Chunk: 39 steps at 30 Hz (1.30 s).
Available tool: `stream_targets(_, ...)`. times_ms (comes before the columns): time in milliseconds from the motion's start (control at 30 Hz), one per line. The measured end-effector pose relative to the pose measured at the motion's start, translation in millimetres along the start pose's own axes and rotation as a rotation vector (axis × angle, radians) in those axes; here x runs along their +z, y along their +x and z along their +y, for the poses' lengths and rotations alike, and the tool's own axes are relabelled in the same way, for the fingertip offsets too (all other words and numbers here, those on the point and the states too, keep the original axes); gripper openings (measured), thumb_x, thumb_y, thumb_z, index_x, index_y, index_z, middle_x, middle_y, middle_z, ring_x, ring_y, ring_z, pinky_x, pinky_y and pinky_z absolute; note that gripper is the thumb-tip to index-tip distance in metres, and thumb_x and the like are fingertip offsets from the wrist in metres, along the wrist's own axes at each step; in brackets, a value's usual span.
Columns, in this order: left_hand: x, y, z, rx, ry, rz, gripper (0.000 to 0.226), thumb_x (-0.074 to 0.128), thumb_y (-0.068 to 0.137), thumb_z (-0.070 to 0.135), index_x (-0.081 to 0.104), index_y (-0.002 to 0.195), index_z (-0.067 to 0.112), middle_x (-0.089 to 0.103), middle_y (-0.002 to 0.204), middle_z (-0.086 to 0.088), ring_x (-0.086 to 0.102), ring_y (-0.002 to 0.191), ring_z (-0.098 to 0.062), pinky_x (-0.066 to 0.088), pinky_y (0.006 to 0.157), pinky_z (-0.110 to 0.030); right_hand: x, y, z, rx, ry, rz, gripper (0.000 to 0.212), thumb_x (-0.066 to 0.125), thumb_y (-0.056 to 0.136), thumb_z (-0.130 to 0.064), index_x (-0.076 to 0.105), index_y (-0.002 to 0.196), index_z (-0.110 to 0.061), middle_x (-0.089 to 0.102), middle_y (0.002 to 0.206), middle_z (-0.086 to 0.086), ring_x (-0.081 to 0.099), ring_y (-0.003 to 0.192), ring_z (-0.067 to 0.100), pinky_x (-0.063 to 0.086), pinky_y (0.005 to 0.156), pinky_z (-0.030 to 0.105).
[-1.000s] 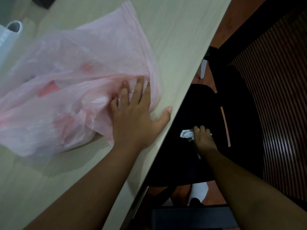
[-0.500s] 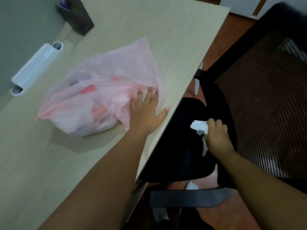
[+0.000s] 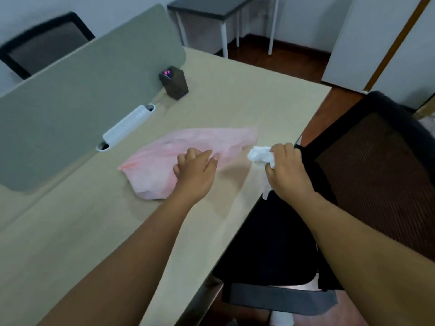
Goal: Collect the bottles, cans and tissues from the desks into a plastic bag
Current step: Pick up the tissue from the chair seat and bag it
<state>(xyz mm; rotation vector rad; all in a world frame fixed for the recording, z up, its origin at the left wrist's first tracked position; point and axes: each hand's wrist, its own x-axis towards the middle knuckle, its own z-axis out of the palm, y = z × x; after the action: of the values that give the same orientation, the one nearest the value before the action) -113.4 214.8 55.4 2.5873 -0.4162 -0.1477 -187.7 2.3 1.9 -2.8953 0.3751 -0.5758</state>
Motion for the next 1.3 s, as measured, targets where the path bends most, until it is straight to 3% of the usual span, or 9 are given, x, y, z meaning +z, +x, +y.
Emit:
stream_targets(167, -73, -11, -25, 0.024, -0.122, -0.291, 0.024, 0.05, 0.099, 0.028, 0.065, 0.085, 0.018, 0.065, 0.089, -0.005, 0.055, 0.085, -0.021, 0.039, 0.069, -0.021, -17, 17, -40, -0.115, 0.062, 0.05, 0.017, 0.058, 0.078, -0.009, 0.053, 0.094, -0.005, 0.05, 0.087, 0.014, 0.047, 0.075, 0.031, 0.037, 0.06, 0.035)
stream_targets(367, -125, -18, -41, -0.094, 0.115, -0.493, 0.025, 0.052, 0.097, 0.042, 0.062, 0.078, 0.029, 0.064, 0.098, 0.004, 0.057, 0.096, -0.019, 0.042, 0.077, -0.029, -33, 8, -87, -0.249, 0.361, -0.084, 0.023, 0.048, 0.079, -0.018, 0.053, 0.1, -0.01, 0.05, 0.096, 0.005, 0.045, 0.089, 0.026, 0.047, 0.065, 0.041)
stream_targets(500, -136, -22, -40, -0.165, 0.007, -0.35, 0.029, 0.042, 0.099, 0.028, 0.068, 0.106, 0.016, 0.062, 0.111, -0.002, 0.056, 0.103, -0.024, 0.04, 0.077, -0.028, -35, -25, -135, -0.311, 0.458, 0.05, 0.022, 0.044, 0.079, -0.019, 0.05, 0.099, -0.012, 0.051, 0.096, 0.009, 0.046, 0.086, 0.029, 0.045, 0.07, 0.038)
stream_targets(633, -139, -31, -44, -0.102, -0.066, -0.199, 0.029, 0.037, 0.1, 0.026, 0.054, 0.08, 0.014, 0.057, 0.074, -0.004, 0.053, 0.061, -0.023, 0.04, 0.054, -0.028, -25, -43, -177, -0.352, 0.445, 0.058, 0.028, 0.049, 0.08, -0.015, 0.048, 0.108, -0.012, 0.052, 0.1, 0.01, 0.042, 0.087, 0.029, 0.04, 0.073, 0.033)
stream_targets(767, -144, -41, -48, -0.019, -0.091, 0.083, 0.033, 0.037, 0.101, 0.031, 0.041, 0.072, 0.016, 0.048, 0.067, 0.0, 0.043, 0.062, -0.021, 0.031, 0.056, -0.033, -9, -44, -200, -0.386, 0.4, -0.161, 0.028, 0.048, 0.083, -0.014, 0.054, 0.11, -0.012, 0.051, 0.104, 0.008, 0.041, 0.086, 0.027, 0.043, 0.07, 0.04)
stream_targets(900, -143, -62, -63, -0.001, -0.139, 0.182, 0.032, 0.036, 0.101, 0.037, 0.045, 0.076, 0.018, 0.052, 0.069, 0.0, 0.049, 0.068, -0.023, 0.037, 0.061, -0.035, 1, -36, -217, -0.18, 0.619, -0.323, 0.043, 0.028, 0.083, -0.03, 0.054, 0.114, -0.013, 0.055, 0.112, 0.007, 0.048, 0.089, 0.031, 0.046, 0.074, 0.042)
stream_targets(1033, -140, -77, -78, -0.029, -0.263, 0.264, 0.028, 0.038, 0.101, 0.035, 0.046, 0.077, 0.023, 0.05, 0.07, 0.003, 0.046, 0.066, -0.021, 0.035, 0.058, -0.032, -10, -6, -239, 0.423, 1.023, -0.557, 0.038, 0.042, 0.095, -0.021, 0.054, 0.129, -0.01, 0.061, 0.117, 0.004, 0.06, 0.094, 0.024, 0.044, 0.075, 0.019)
stream_targets(1133, -139, -78, -83, -0.057, -0.324, 0.292, 0.027, 0.037, 0.101, 0.033, 0.047, 0.079, 0.022, 0.05, 0.072, -0.001, 0.044, 0.063, -0.021, 0.034, 0.057, -0.033, 3, 4, -234, 0.871, 1.221, -0.703, 0.053, 0.06, 0.075, -0.036, 0.058, 0.123, -0.012, 0.067, 0.113, 0.011, 0.066, 0.088, 0.026, 0.055, 0.081, 0.034)
stream_targets(1300, -148, -69, -84, -0.111, -0.394, 0.325, 0.028, 0.036, 0.1, 0.033, 0.05, 0.087, 0.013, 0.045, 0.067, 0.001, 0.039, 0.06, -0.02, 0.031, 0.058, -0.033, -22, 10, -223, 1.028, 1.646, -0.696, 0.052, 0.067, 0.078, -0.056, 0.061, 0.113, -0.017, 0.064, 0.113, 0.008, 0.061, 0.1, 0.028, 0.045, 0.1, 0.051)
